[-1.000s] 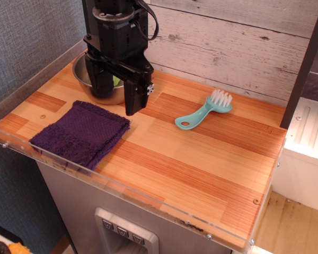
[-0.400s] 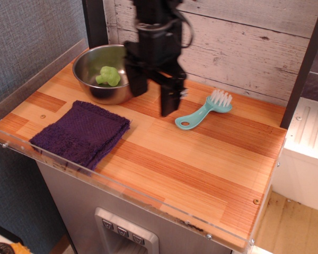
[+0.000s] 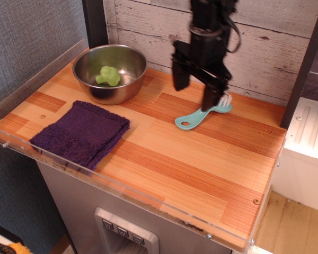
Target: Put the brush on the towel
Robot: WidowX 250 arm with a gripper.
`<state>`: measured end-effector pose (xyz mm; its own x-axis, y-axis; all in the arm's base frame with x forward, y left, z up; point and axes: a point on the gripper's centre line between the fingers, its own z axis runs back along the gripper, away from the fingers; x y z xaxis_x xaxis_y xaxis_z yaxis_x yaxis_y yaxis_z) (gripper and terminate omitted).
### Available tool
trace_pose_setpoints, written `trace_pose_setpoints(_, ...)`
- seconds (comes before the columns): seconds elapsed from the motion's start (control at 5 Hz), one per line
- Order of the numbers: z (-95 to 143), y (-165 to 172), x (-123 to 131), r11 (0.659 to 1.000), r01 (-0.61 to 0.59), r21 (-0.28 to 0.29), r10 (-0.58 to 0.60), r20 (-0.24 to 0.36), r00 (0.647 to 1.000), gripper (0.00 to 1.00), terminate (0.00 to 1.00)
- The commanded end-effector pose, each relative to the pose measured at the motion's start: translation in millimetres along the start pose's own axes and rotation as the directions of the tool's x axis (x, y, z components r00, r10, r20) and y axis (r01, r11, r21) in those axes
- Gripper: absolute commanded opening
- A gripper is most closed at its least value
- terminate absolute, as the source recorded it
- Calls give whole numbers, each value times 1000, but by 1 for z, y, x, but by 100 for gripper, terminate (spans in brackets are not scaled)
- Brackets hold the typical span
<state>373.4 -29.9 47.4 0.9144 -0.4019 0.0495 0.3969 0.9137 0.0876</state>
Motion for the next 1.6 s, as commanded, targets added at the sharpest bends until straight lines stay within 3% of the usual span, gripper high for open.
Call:
trace_pose_setpoints(0.0, -14, 2, 17, 999, -41, -29, 41, 25, 999, 100, 0)
trace_pose_setpoints(0.4, -36, 2, 10, 993, -95, -71, 91, -48, 995, 100, 0)
trace_pose_setpoints(0.6, -40, 3, 8, 993, -88, -74, 84, -59, 995, 0, 0)
trace_pose_setpoints(1.0, -26, -2, 8, 996, -47, -78, 45, -26, 999, 0, 0)
trace_pose_setpoints(1.2, 7, -4, 1, 997, -41, -69, 45, 51, 998, 0, 0)
trace_pose_setpoints(1.4, 47, 7, -33, 985, -167, -48, 171, 95, 981, 0, 0)
